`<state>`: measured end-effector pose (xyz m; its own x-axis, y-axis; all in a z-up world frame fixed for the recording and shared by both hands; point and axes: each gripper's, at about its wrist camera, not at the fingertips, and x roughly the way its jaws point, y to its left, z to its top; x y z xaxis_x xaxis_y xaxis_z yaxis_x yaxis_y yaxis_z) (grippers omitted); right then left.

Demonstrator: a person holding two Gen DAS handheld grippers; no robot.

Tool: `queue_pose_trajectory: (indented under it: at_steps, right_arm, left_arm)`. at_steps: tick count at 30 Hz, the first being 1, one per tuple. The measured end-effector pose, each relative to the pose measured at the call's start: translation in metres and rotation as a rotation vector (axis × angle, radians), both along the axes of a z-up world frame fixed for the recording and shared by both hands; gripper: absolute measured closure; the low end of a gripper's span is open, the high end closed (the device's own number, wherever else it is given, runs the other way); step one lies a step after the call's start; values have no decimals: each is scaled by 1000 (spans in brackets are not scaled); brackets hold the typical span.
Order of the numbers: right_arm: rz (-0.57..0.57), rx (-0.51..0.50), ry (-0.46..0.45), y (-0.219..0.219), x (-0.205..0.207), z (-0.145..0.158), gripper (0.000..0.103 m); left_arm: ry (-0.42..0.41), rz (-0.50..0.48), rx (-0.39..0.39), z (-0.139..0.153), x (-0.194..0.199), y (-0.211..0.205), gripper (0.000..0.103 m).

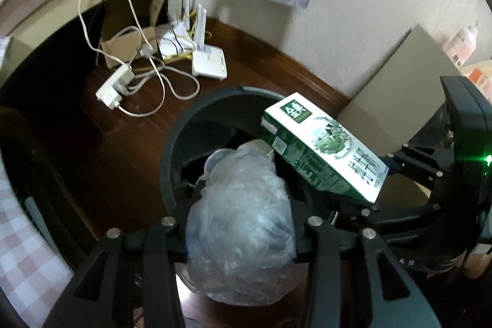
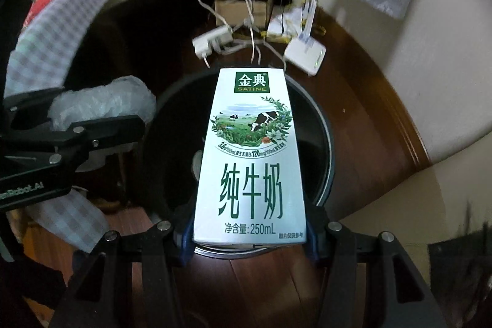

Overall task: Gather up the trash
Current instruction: 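Open both tools to drop the bag and carton into the bin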

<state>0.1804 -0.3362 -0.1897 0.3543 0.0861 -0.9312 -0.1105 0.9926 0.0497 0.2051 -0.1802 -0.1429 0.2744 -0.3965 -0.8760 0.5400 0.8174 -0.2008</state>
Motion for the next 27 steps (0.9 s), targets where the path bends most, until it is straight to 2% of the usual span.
queue_pose_trajectory:
  at_steps: [5,6,7,8,9,10,11,16,22,24,27]
  right_arm:
    - [35,-9,37,0,3,-13,46]
    - [48,-6,40,0,5,-14,46]
    - [71,-8,45,3,6,-17,43]
    - [79,-43,54,4,9,-22,37]
    - [64,-117,46,4,10,-24,14]
    - [54,-150,25,3,10,-23,4]
    - [41,-159,9,1,11,-21,4]
    - [-53,-130,-13,-19,10,-12,4]
    - [-102,-123,-25,-23,7,-7,4]
    - [-128,-107,-40,-24,5,-4,0]
    - [-185,-79,-62,-30,-2,3,0]
  left_arm:
    - [53,-21,8,-14,3,-6,56]
    - [68,-24,7,-18,5,-7,53]
    - [72,-20,29,-22,6,-8,40]
    - [62,-6,62,-25,8,-8,23]
    - [44,14,85,-25,9,-6,19]
    - [37,33,87,-24,9,-1,13]
    - [34,50,82,-22,9,3,10]
    - [-25,110,96,-12,5,17,5]
    - [-59,129,101,-8,2,18,5]
    - [-65,137,95,-4,1,21,5]
    - [-81,160,85,4,-3,26,4]
